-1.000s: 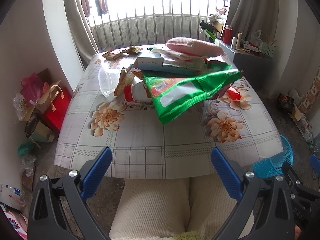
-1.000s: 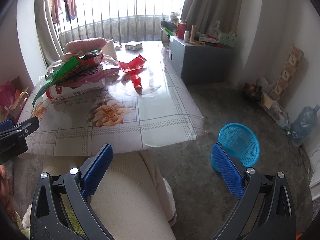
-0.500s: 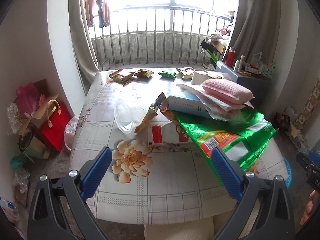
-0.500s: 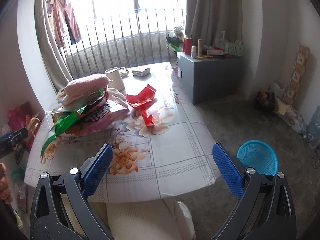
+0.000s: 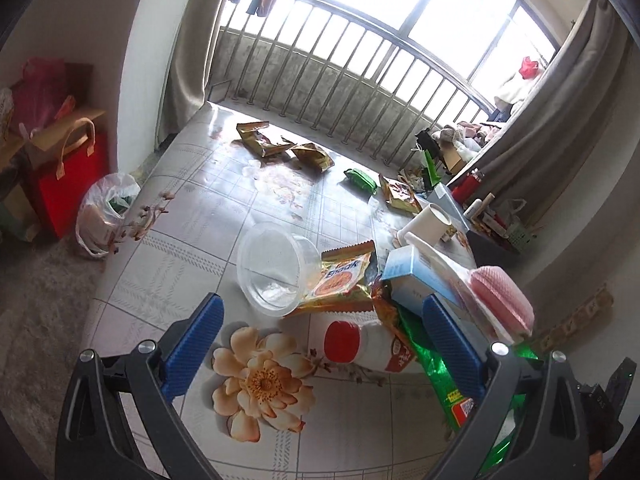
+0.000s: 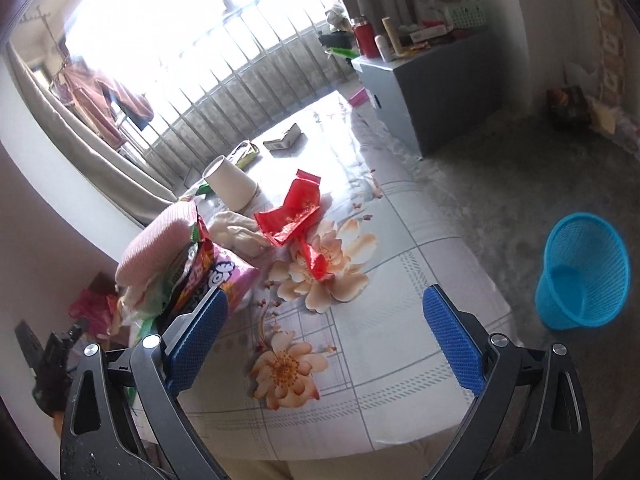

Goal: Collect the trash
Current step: 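Reach the right tool toward the white paper cup on the table, then close the right tool on the white paper cup and lift it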

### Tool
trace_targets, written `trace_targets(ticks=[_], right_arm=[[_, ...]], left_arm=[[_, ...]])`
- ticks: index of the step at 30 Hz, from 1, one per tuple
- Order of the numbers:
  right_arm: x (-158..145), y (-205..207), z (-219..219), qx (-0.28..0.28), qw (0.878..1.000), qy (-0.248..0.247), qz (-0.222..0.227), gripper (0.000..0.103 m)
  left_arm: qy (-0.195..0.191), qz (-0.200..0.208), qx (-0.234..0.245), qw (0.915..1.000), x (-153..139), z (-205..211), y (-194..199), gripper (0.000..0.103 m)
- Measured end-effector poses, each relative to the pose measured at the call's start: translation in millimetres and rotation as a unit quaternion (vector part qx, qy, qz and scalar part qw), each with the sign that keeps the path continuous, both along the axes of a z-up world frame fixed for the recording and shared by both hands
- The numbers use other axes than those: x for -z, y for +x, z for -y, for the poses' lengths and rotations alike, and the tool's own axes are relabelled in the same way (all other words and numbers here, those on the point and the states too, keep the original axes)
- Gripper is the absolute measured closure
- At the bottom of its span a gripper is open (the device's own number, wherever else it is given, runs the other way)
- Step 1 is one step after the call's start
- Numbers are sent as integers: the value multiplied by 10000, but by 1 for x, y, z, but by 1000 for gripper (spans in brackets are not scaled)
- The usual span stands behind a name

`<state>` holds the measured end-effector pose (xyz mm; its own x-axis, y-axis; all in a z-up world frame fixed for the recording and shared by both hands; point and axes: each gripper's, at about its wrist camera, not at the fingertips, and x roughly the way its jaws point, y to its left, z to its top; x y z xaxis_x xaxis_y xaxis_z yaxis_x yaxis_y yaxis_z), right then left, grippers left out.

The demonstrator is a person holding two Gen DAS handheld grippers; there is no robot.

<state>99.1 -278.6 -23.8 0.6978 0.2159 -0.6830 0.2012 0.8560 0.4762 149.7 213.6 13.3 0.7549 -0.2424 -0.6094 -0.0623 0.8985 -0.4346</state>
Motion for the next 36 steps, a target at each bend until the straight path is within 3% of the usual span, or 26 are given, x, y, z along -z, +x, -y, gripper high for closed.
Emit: trace_targets(ticks=[4, 11, 17, 19, 22, 26, 28, 31, 36], right_arm=[[3, 36, 4, -174, 9994, 255, -124, 21], [24, 105, 13, -372, 9954, 760, -450, 35], [24, 146, 14, -555, 9937, 832, -509, 41], [10, 166, 7, -854, 9928, 713, -437, 38], [-12, 206, -17, -1466, 9876, 430, -348, 25], [-25, 264, -73, -2414, 9696, -205, -356, 17], [-20, 289, -104, -2906, 9540, -586, -455, 17], [-9, 315, -138, -3083, 9417, -1253, -502, 17], [16, 343, -161, -3254, 9284, -1574, -861, 21]], left_arm=[[-398, -35, 26, 9992, 6, -12, 21, 6], [-997, -425, 94, 9941, 29, -20, 55, 25], [-1062, -700, 8, 9919, 44, -22, 82, 41], [-1091, -792, -17, 9909, 49, -23, 89, 48], [-1137, -860, -29, 9898, 55, -27, 95, 64], [-1245, -874, -14, 9884, 59, -29, 98, 84], [-1248, -808, 5, 9889, 58, -31, 99, 89], [-1147, -738, 31, 9907, 55, -32, 99, 96], [-1117, -654, 72, 9916, 52, -37, 98, 98]])
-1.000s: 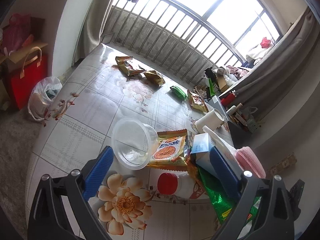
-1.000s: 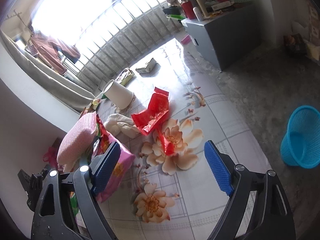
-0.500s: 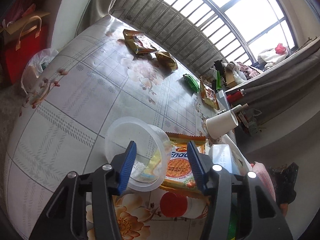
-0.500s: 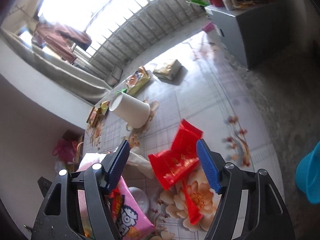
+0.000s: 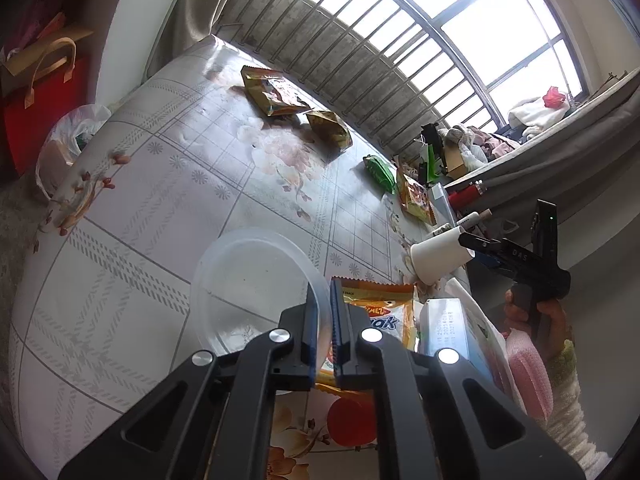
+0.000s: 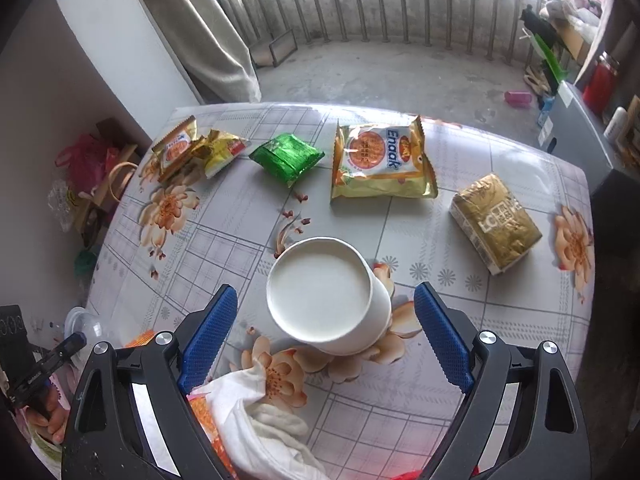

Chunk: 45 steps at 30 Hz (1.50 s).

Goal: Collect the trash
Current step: 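Close the right tool on the white paper cup and lift it, then carry the cup to the blue wastebasket and open the right tool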

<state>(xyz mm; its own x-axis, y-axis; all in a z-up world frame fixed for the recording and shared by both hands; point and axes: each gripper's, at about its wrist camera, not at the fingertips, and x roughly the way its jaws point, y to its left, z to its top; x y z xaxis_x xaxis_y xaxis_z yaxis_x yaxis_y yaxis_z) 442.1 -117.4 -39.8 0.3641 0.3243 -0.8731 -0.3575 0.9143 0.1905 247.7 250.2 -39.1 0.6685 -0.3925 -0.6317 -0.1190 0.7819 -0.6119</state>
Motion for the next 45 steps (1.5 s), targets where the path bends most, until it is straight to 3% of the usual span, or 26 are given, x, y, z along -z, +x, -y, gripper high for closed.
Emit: trace_targets(ticks=[1, 3, 6, 15, 22, 27, 32, 36, 42, 45], right_arm=[[3, 4, -1, 5, 10000, -28, -46, 24], [6, 11, -4, 41, 9998, 1, -171, 44], [2, 12, 3, 190, 9993, 261, -213, 45], [-57, -19, 47, 752, 9918, 914, 490, 45], [-127, -116, 121, 1379, 9727, 1290, 1348, 46], [-152, -218, 188, 2020, 9526, 1389, 1803, 46], [-133, -322, 252, 3012, 9270, 1147, 1920, 46], [-96, -399, 310, 3943, 8937, 1335, 1671, 46], [-27, -471, 384, 5064, 8355, 1755, 1216, 45], [6, -483, 422, 5435, 8081, 2018, 1038, 45]], left_arm=[[9, 28, 12, 10000, -1, 0, 0, 98], [19, 85, 25, 10000, -3, 0, -1, 98], [35, 179, 25, 9998, -6, -1, -4, 98], [124, 535, -120, 9984, -35, -11, -25, 98], [266, 1301, 29, 9911, -101, -1, -70, 98], [174, 1860, 716, 9798, -149, 43, -100, 98], [120, 1963, 1944, 9610, -169, 140, -117, 98], [116, 1836, 3043, 9346, -163, 239, -130, 98], [-33, 1019, 4490, 8877, -124, 409, -133, 98], [378, 630, 4875, 8700, -90, 498, -141, 98]])
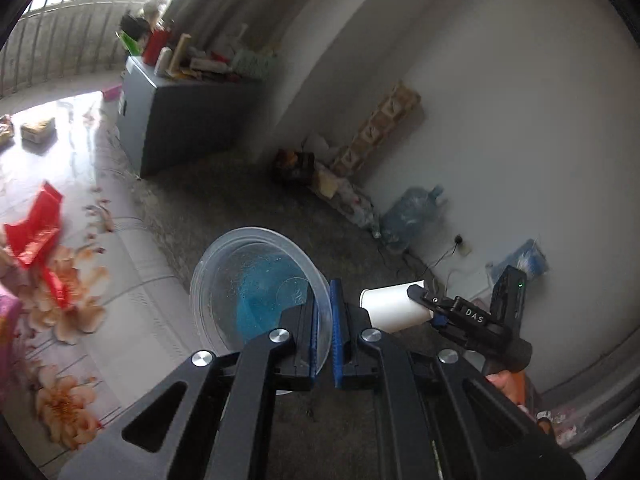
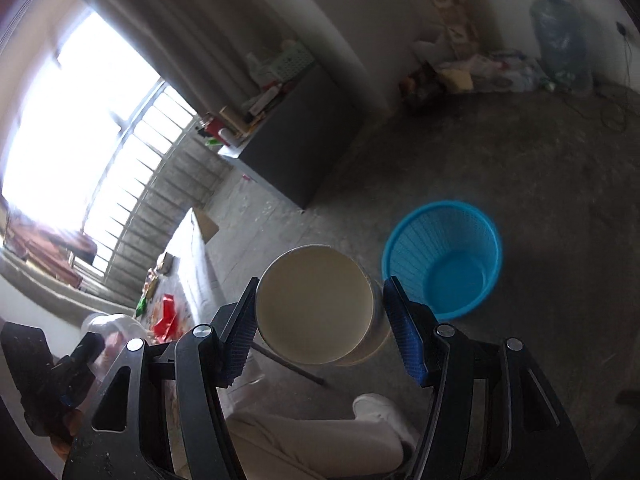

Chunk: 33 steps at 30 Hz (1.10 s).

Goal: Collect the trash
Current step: 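Carry the cup to the blue wastebasket and open the right tool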

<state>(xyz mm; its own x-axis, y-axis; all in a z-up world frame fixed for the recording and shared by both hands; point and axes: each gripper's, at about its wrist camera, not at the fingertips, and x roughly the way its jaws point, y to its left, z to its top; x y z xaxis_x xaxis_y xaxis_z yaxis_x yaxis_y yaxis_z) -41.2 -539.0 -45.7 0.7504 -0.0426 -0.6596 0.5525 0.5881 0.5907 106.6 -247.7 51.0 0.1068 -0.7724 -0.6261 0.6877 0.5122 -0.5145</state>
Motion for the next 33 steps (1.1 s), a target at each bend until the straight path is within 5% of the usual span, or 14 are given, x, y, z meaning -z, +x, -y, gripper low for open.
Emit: trace_targets(ticks=[8, 13, 15, 18, 23, 29, 33], right_arm=[[86, 14, 86, 555, 9958, 638, -346, 45], [127, 47, 123, 763, 9922, 817, -552, 43], [142, 58, 134, 818, 9905, 868, -689, 32], [157, 66, 143, 921, 9871, 835, -1005, 31], [164, 47, 141, 1039, 9854, 961, -949, 31], [137, 22, 107, 944, 9900, 531, -904, 30], [107, 15, 75, 791, 9926, -117, -916, 24]], left_arm=[[1418, -223, 824, 9862, 105, 184, 2, 98], [1801, -226, 997, 9783, 156, 247, 19, 97], [2049, -77, 1155, 9719, 176, 265, 23, 75], [2291, 108, 887, 9693, 194, 278, 21, 46], [1973, -120, 579, 9785, 188, 256, 27, 38], [1416, 551, 698, 9859, 140, 228, 4, 36], [1316, 1095, 1086, 9792, 111, 205, -28, 36]])
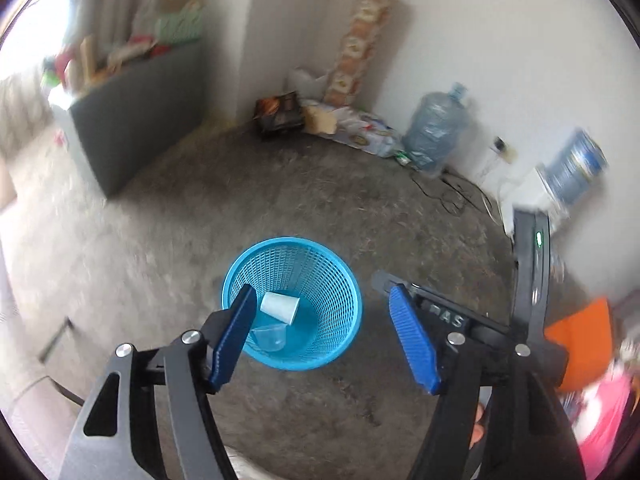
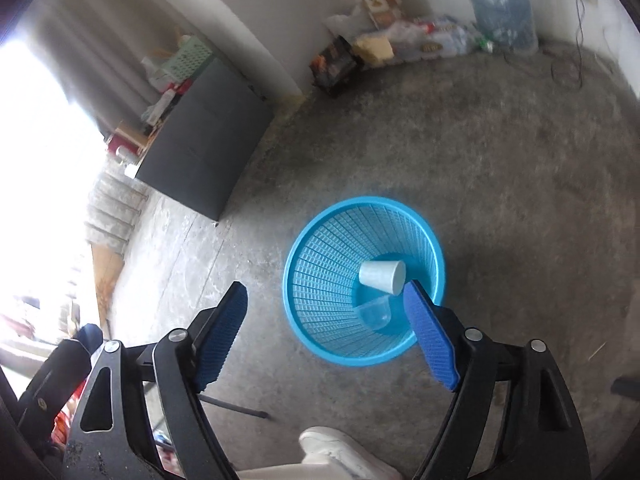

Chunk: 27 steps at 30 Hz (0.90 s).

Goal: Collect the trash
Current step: 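Carry the cup to the blue wastebasket and open the right tool, then reach the right tool to the red wrapper while left tool reaches snack packet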

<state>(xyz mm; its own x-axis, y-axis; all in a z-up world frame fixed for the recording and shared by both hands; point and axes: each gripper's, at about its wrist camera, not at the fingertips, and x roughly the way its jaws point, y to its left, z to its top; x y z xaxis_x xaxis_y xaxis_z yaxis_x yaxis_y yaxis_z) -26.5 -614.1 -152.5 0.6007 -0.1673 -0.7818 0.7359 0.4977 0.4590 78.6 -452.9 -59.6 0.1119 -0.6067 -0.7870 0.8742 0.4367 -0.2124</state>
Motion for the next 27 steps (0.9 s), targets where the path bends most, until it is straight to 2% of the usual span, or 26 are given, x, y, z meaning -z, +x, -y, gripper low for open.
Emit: trace_targets(ticks=[1, 3, 4, 6, 8, 12, 13, 15, 18, 21, 25, 27], right_arm=[[-9, 0, -9, -103, 9998, -166, -10, 24], [-28, 0, -26, -187, 9979, -576, -229, 22], [-38, 0, -34, -269, 9967, -729, -228, 21], [-58, -4, -49, -470, 9945, -938, -51, 11], [-75, -7, -63, -512, 9904, -1283, -103, 10], [-101, -11, -94, -602, 9800, -1882, -252, 8], [-106, -12, -102, -609, 9776, -1995, -281, 8], [-116, -13, -117, -677, 9732, -2174, -315, 8], [-130, -15, -141, -647, 9651, -2494, -456, 8], [-140, -14, -164, -812, 9548, -2821, -469, 8], [-153, -14, -198, -1256, 9297, -3434, -440, 8], [-157, -16, -212, -1533, 9229, -3531, -125, 8]], left_arm=[[55, 71, 119, 9999, -4, -8, -8, 36], [95, 218, 6, 9997, -14, -26, -17, 36], [167, 179, -67, 9997, -17, -34, -20, 36], [363, 18, -237, 9991, -23, -53, -27, 36], [315, 19, -359, 9989, -28, -78, -32, 36], [210, 326, -465, 9982, -39, -130, -46, 24], [150, 355, -463, 9982, -44, -143, -49, 23], [-4, 381, -519, 9979, -54, -172, -54, 12], [-447, 323, -826, 9951, -69, -218, -55, 6], [-826, 174, -1091, 9904, -83, -263, -54, 6], [-1166, 334, -1473, 9816, -97, -330, -58, 6], [-1180, 444, -1743, 9766, -97, -365, -60, 6]])
